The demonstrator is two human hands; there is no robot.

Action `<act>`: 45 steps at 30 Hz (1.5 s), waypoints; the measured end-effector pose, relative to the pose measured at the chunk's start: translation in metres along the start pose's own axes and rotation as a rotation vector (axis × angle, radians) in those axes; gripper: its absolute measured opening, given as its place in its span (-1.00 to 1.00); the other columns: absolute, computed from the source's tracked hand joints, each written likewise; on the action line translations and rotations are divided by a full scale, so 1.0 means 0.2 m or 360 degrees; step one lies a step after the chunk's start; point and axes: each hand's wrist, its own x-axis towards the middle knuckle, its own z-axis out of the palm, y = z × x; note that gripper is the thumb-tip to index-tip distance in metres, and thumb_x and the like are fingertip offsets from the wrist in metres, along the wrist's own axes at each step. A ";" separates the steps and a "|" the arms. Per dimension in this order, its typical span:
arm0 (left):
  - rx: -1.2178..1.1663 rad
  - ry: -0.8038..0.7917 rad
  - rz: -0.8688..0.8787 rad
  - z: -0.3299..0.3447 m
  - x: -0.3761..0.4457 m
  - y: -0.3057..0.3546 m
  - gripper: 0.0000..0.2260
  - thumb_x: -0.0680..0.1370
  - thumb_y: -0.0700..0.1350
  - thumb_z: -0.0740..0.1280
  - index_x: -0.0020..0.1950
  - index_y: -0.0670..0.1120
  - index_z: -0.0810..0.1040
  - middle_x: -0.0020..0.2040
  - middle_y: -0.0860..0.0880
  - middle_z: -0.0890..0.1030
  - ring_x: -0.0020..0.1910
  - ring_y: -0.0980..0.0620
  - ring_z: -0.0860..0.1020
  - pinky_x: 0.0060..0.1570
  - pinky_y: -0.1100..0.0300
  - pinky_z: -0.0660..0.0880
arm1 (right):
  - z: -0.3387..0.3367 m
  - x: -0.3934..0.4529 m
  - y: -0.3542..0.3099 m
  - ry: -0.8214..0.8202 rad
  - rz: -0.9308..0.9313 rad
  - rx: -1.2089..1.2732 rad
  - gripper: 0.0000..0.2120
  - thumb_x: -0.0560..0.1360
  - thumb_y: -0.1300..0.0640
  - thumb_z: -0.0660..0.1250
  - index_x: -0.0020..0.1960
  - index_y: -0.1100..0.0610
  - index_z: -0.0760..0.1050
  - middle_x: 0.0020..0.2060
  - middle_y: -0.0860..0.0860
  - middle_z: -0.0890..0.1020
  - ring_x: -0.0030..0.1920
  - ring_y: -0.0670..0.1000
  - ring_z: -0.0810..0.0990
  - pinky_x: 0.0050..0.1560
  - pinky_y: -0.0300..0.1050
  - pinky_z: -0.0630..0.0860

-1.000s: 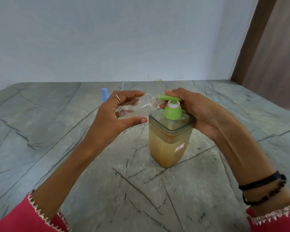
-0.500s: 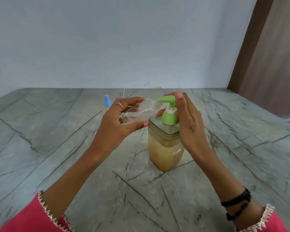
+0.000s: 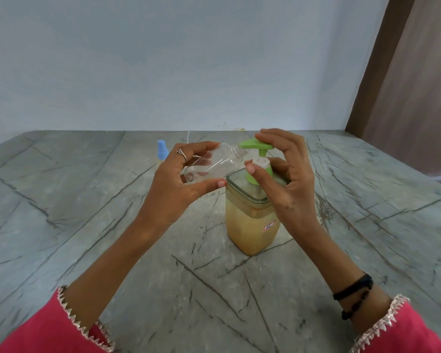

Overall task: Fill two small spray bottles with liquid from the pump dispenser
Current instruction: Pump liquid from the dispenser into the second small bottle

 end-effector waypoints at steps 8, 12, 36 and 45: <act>-0.0004 -0.0006 -0.0021 0.00 0.00 0.00 -0.55 0.24 -0.07 0.47 0.09 0.14 0.49 0.06 0.02 0.55 0.04 0.29 0.53 -0.10 0.47 0.47 | 0.02 0.02 0.00 0.0124 -0.0045 0.0044 -0.67 0.44 0.35 0.37 0.09 0.01 0.49 0.01 -0.01 0.55 0.01 0.00 0.60 -0.14 -0.17 0.54; 0.0018 -0.0022 -0.0016 0.00 0.01 -0.01 -0.55 0.23 -0.07 0.48 0.08 0.14 0.50 0.07 0.03 0.55 0.03 0.29 0.52 -0.11 0.48 0.46 | 0.02 0.02 -0.01 0.0163 0.0004 0.0062 -0.68 0.40 0.34 0.39 -0.10 -0.08 0.50 -0.09 -0.04 0.56 -0.10 -0.05 0.60 -0.24 -0.13 0.53; -0.0015 -0.0021 -0.0065 0.00 0.01 -0.03 -0.56 0.22 -0.06 0.49 0.07 0.15 0.52 0.07 -0.02 0.57 0.04 0.22 0.56 -0.05 0.42 0.50 | 0.01 0.06 0.00 0.0153 -0.0017 -0.0083 -0.80 0.35 0.31 0.41 -0.17 0.04 0.51 -0.25 0.04 0.47 -0.20 -0.06 0.59 -0.35 -0.30 0.48; -0.0028 -0.0008 -0.0060 0.00 0.01 -0.02 -0.56 0.22 -0.06 0.48 0.06 0.15 0.51 0.05 0.01 0.58 0.03 0.22 0.57 -0.09 0.42 0.51 | 0.01 0.03 0.00 0.0090 -0.0120 -0.0095 -0.77 0.43 0.22 0.33 0.04 -0.01 0.47 -0.03 0.01 0.51 -0.19 -0.08 0.58 -0.27 -0.23 0.54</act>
